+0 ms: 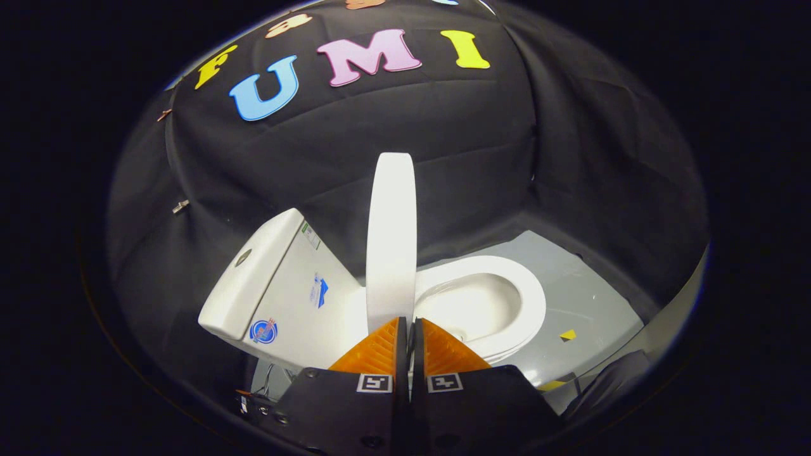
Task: Open the toilet lid.
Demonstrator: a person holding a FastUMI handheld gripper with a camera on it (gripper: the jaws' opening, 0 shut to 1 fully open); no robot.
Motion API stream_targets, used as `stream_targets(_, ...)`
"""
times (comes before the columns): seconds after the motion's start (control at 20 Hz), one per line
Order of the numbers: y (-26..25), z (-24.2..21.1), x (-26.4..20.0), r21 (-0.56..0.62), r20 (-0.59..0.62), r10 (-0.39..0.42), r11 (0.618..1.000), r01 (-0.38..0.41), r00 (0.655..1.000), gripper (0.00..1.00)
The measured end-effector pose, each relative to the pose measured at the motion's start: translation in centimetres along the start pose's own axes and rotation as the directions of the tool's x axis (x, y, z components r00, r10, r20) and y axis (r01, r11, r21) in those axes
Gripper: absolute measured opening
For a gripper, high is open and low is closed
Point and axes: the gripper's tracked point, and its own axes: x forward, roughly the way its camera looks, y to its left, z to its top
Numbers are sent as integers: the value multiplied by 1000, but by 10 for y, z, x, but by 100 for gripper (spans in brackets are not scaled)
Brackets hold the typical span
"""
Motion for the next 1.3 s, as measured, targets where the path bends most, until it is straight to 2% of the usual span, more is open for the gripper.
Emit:
stream_targets(0.6,94,-7,-6,-206,81,-13,978,29,997,6)
stream_targets(1.15,169,-32,0,-356,104,61,934,-20,993,6)
stream_targets(1.3,177,-37,0,-372,110,54,928,-10,992,7)
